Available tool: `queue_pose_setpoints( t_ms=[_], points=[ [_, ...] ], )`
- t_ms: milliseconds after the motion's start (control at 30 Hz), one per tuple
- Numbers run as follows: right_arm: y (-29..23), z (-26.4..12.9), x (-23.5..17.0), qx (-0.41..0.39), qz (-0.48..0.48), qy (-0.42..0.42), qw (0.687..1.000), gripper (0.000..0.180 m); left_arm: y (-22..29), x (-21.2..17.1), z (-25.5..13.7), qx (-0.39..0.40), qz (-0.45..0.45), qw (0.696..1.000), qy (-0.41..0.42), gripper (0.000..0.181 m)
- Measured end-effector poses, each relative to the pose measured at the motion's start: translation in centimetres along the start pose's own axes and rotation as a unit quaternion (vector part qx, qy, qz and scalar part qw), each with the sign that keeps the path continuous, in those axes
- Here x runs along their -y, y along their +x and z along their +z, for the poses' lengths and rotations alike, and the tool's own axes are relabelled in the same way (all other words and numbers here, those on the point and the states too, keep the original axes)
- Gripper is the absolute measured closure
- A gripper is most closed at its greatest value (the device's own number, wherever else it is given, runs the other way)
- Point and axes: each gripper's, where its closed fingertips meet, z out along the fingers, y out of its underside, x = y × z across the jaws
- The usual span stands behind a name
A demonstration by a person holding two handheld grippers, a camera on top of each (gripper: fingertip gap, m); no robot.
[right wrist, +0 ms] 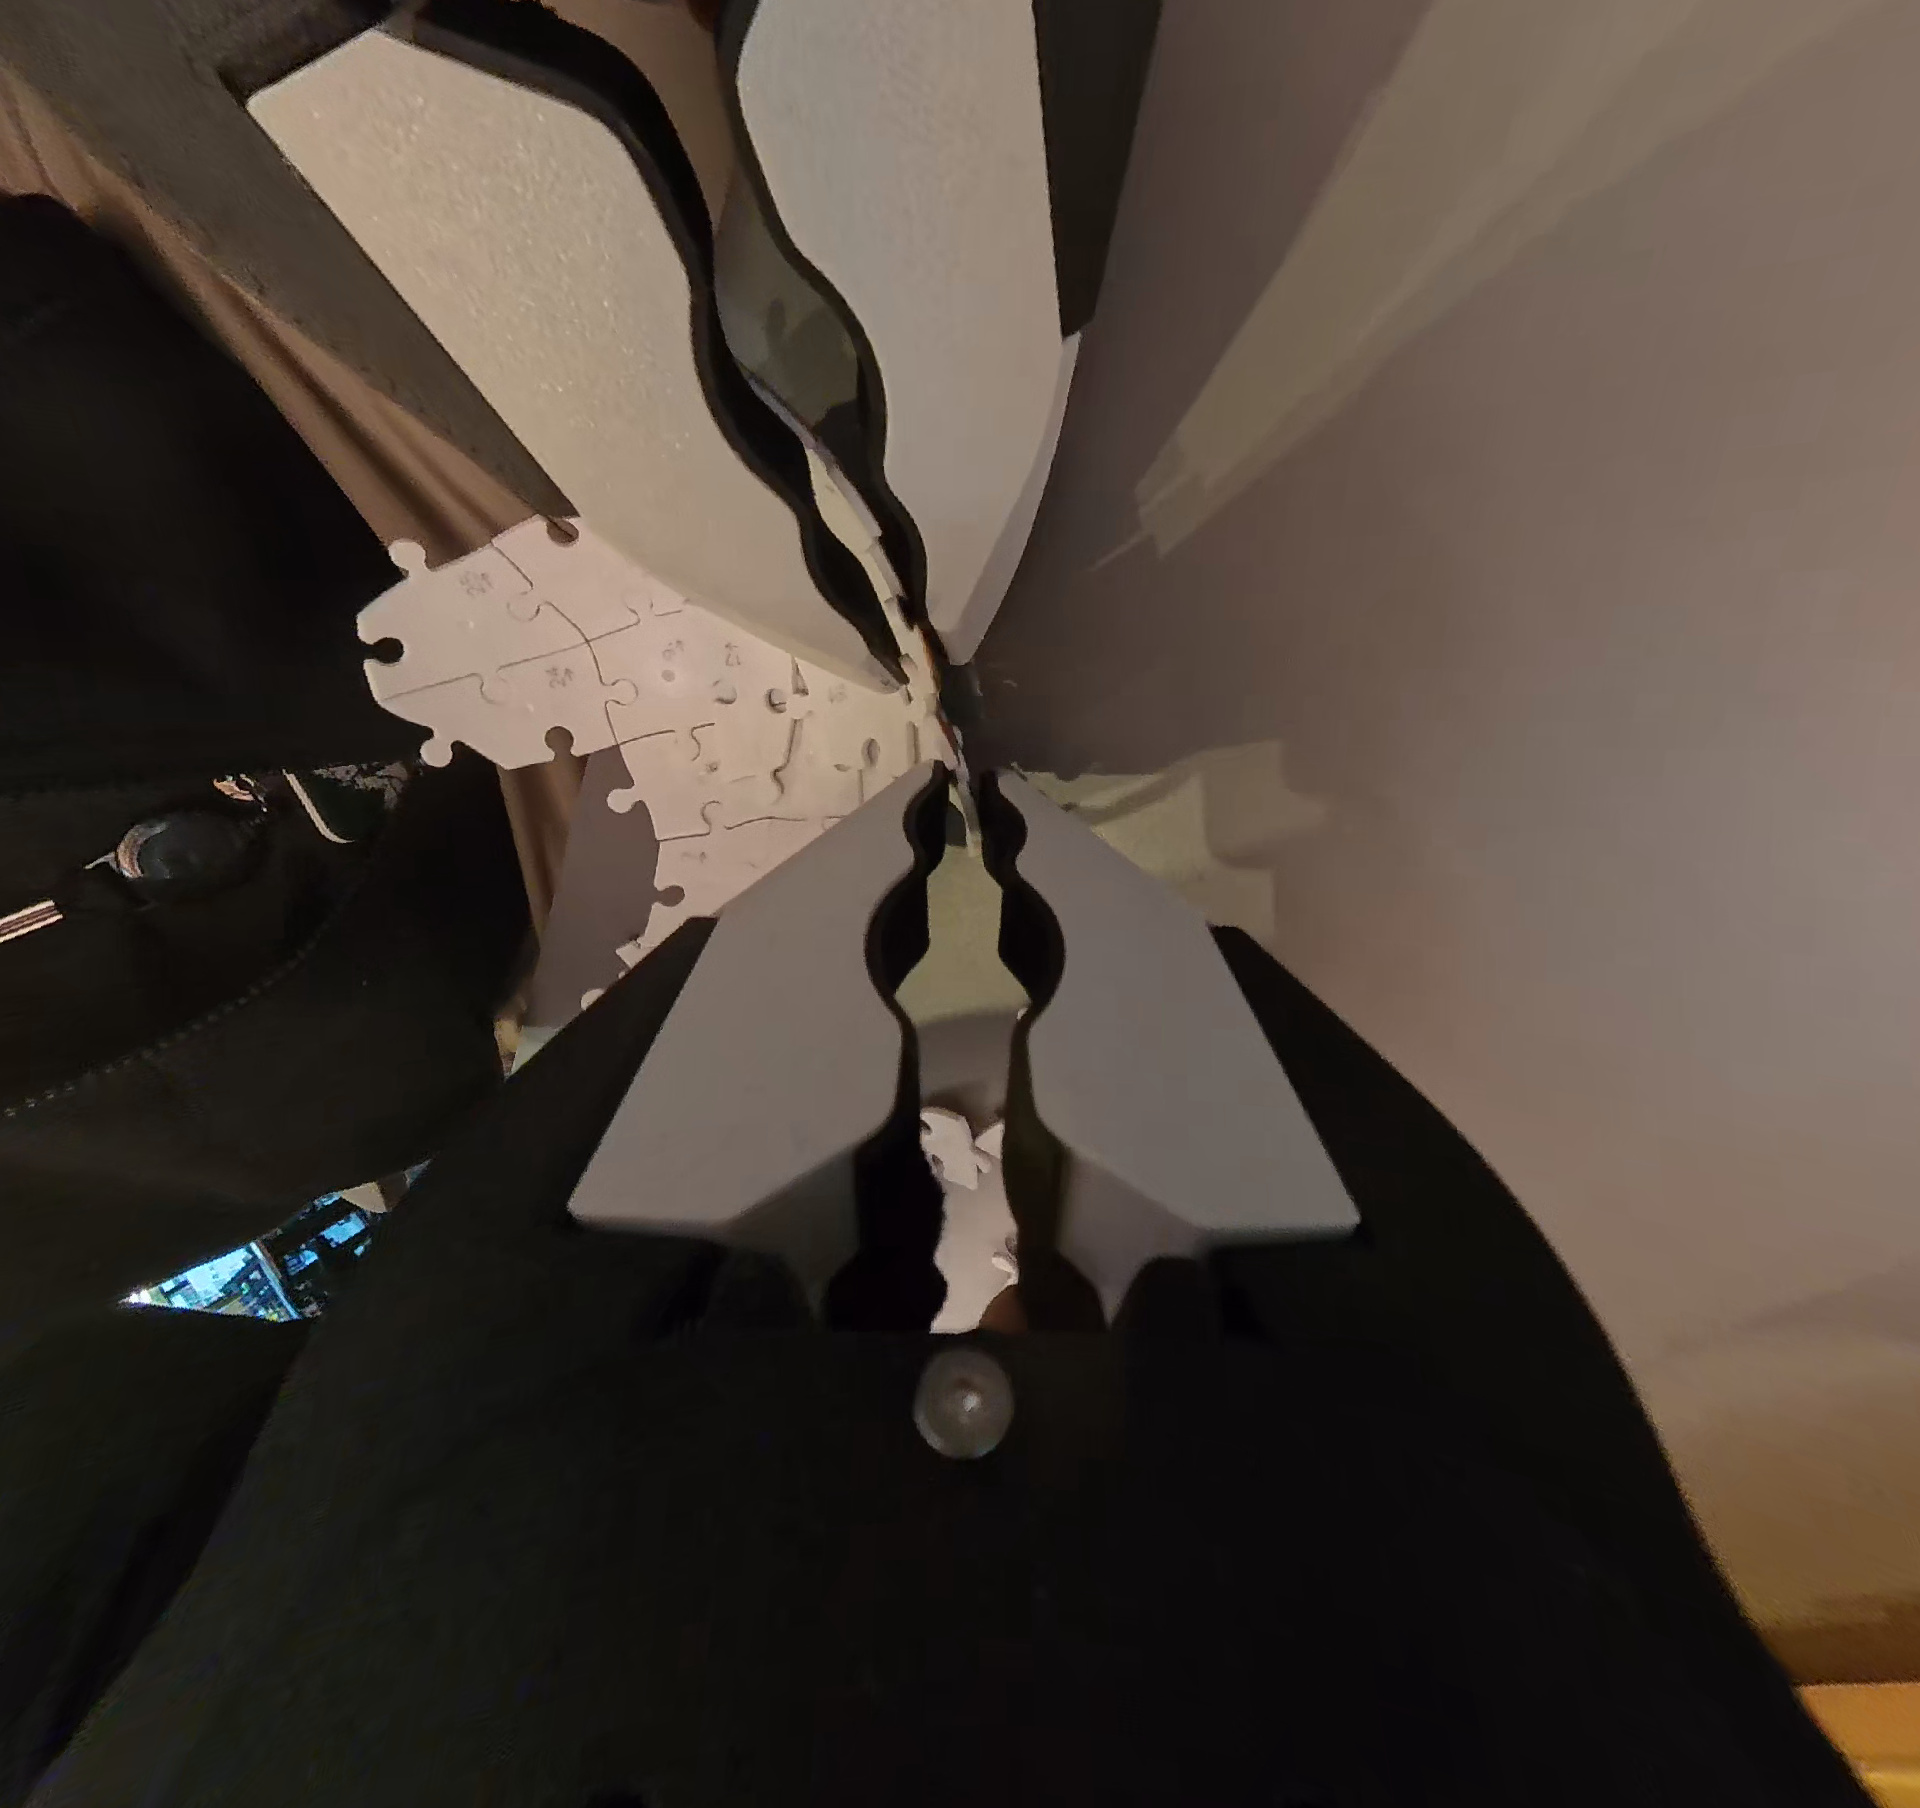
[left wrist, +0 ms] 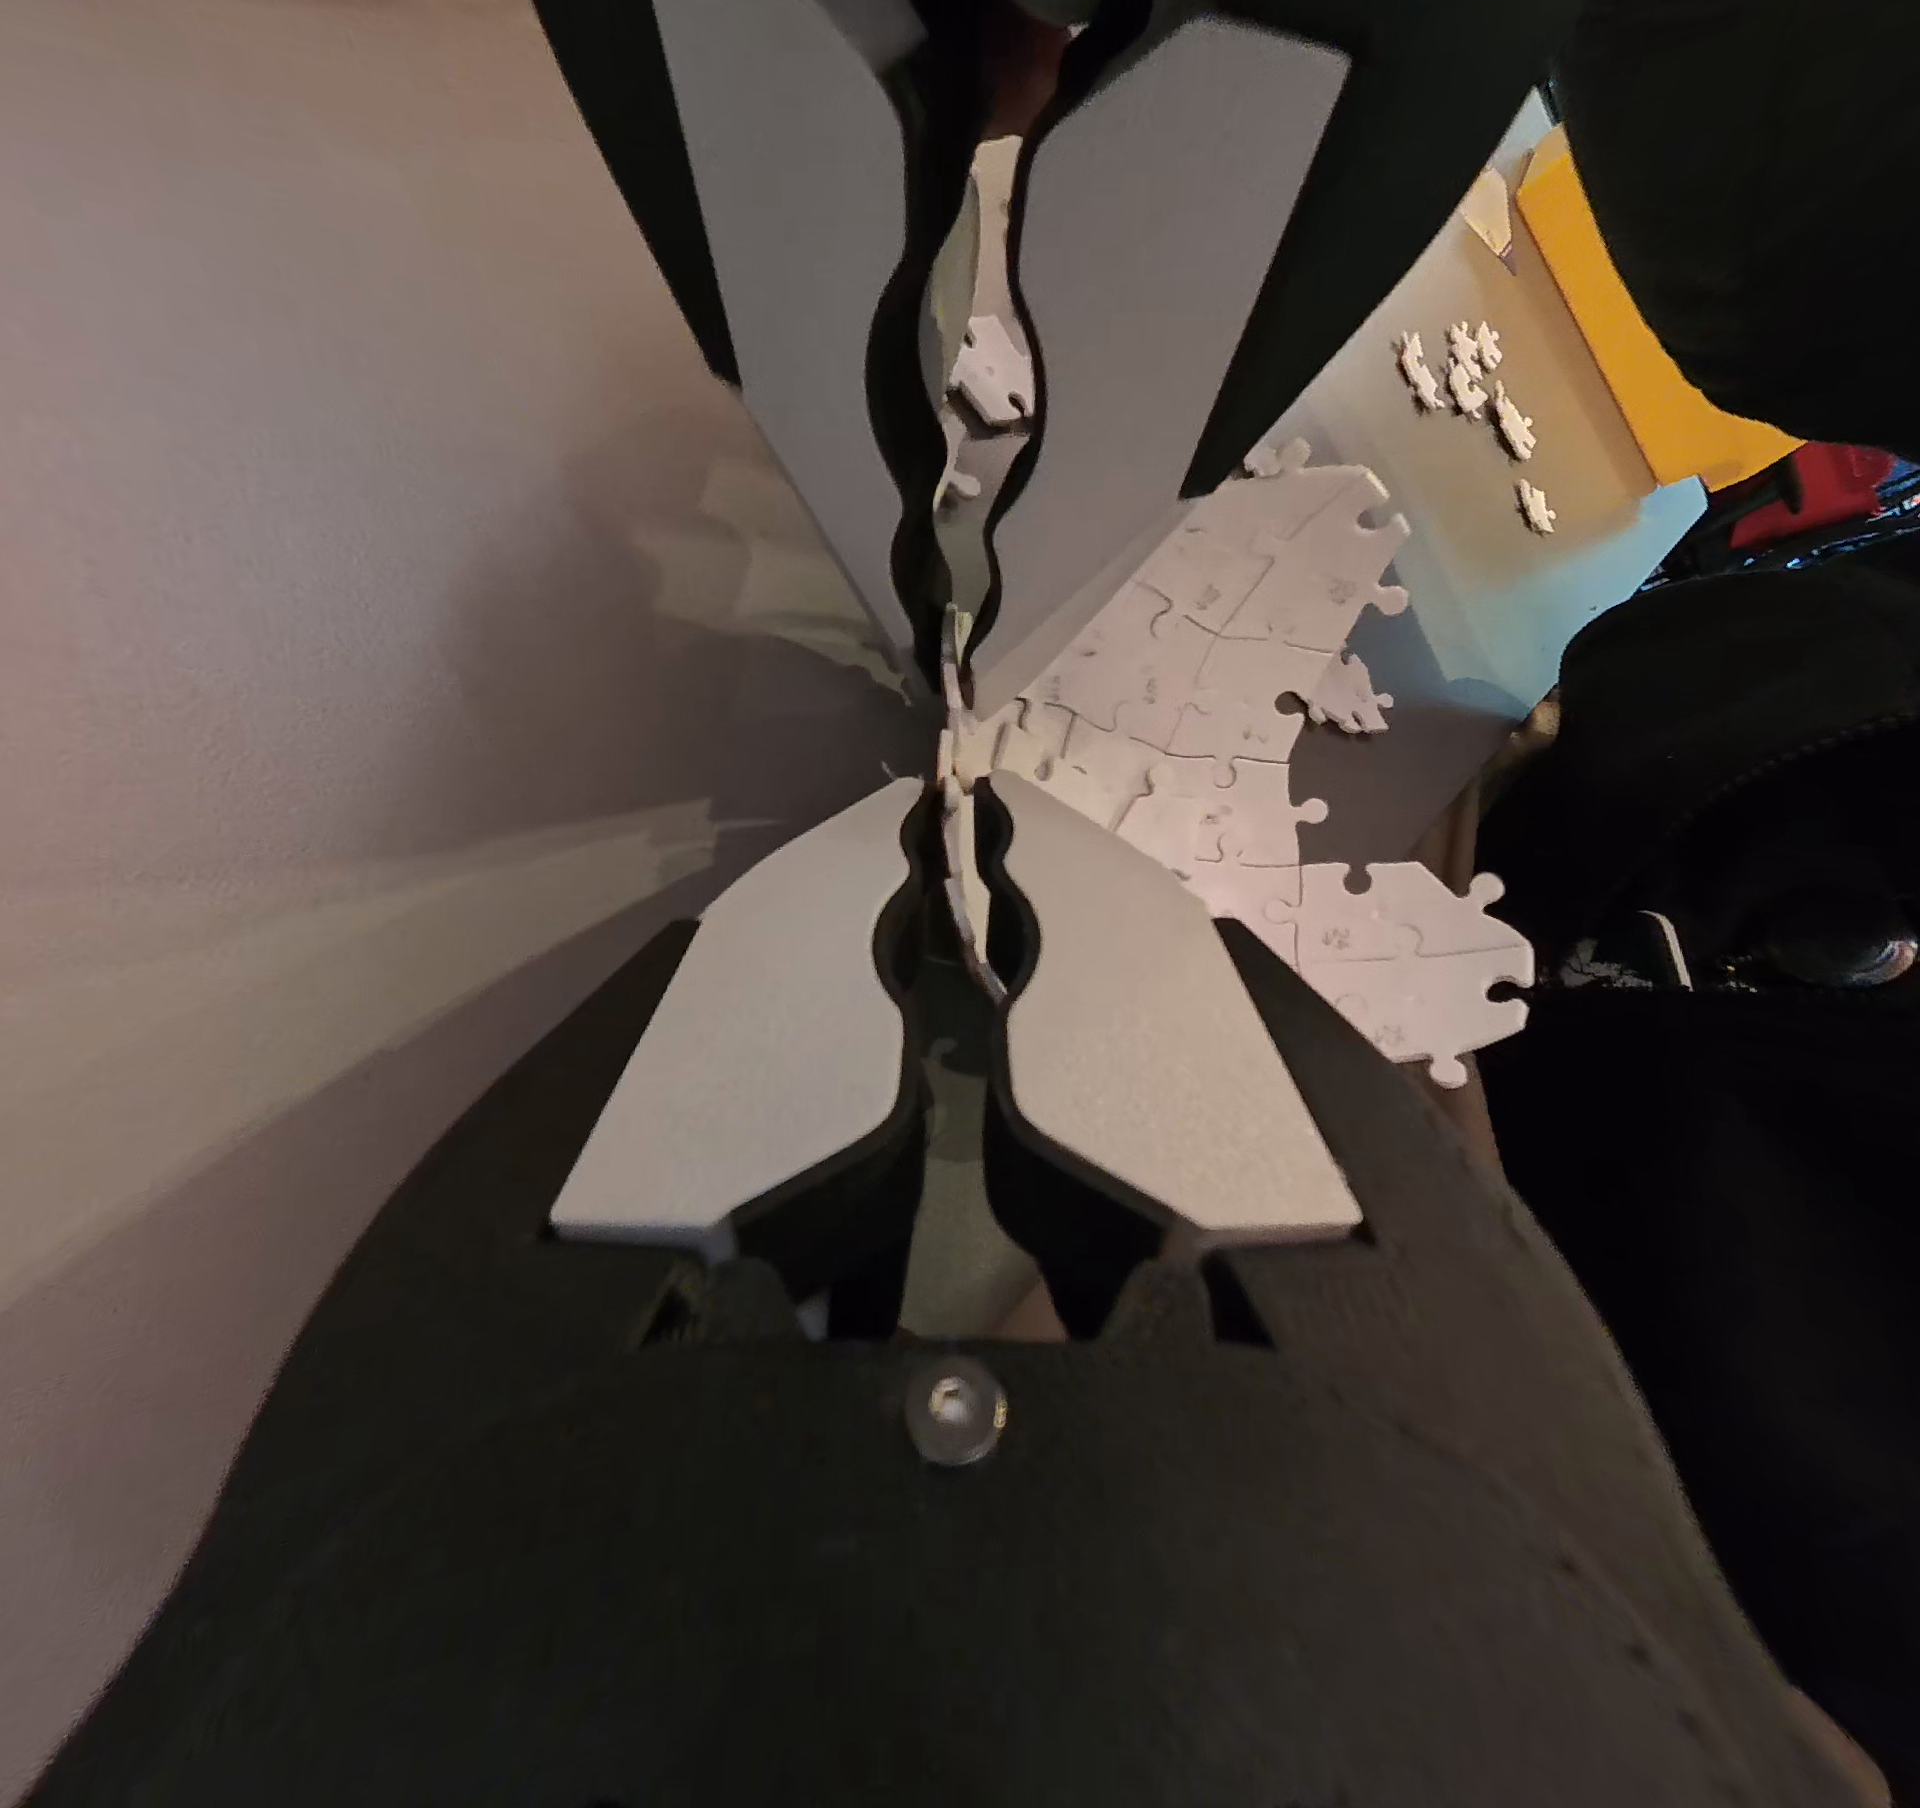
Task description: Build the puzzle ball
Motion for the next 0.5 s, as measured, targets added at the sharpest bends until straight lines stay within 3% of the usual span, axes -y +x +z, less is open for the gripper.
queue_pose_setpoints(
  t_ms=[267,500],
  points=[
    [0.24,-0.54,0.73,-0.018,0.0,0.024,1.0,0.167,0.04,0.04,-0.07,-0.001,0.004,1.0,0.004,0.175],
    [-0.14,-0.44,0.97,-0.018,-0.023,0.029,0.999,0.177,-0.09,-0.04,-0.06,0.002,0.003,1.0,0.002,0.175]
  ],
)
